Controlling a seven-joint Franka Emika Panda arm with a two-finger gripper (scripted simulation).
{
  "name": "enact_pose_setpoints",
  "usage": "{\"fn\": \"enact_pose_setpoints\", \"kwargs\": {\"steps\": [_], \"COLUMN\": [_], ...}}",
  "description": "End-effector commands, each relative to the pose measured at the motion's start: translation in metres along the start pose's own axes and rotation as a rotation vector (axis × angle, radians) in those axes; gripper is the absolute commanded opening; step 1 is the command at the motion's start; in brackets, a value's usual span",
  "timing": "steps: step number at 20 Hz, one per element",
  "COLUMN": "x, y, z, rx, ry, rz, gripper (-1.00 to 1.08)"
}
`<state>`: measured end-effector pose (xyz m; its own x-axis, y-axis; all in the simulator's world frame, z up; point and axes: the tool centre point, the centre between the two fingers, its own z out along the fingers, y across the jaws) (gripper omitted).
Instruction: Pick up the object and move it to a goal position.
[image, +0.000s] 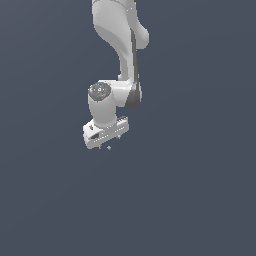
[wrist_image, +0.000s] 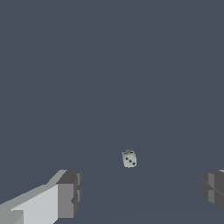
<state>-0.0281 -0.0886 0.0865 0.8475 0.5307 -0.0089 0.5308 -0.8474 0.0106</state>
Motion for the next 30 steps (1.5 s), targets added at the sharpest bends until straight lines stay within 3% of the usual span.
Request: {"fn": "enact_pose_setpoints", "kwargs": {"steps": [1, 12, 20, 30], "x": [-0.004, -0.013, -0.014, -0.014], "y": [0.001, 0.003, 0.003, 0.002], "z": [0.008, 0.027, 0.033, 0.074], "rx": [0.003, 0.009, 0.010, 0.010], "ry": [0.003, 0.009, 0.009, 0.010], "rz": [-0.047, -0.155, -0.156, -0.160], "gripper": [1.00, 1.00, 1.00, 1.00]}}
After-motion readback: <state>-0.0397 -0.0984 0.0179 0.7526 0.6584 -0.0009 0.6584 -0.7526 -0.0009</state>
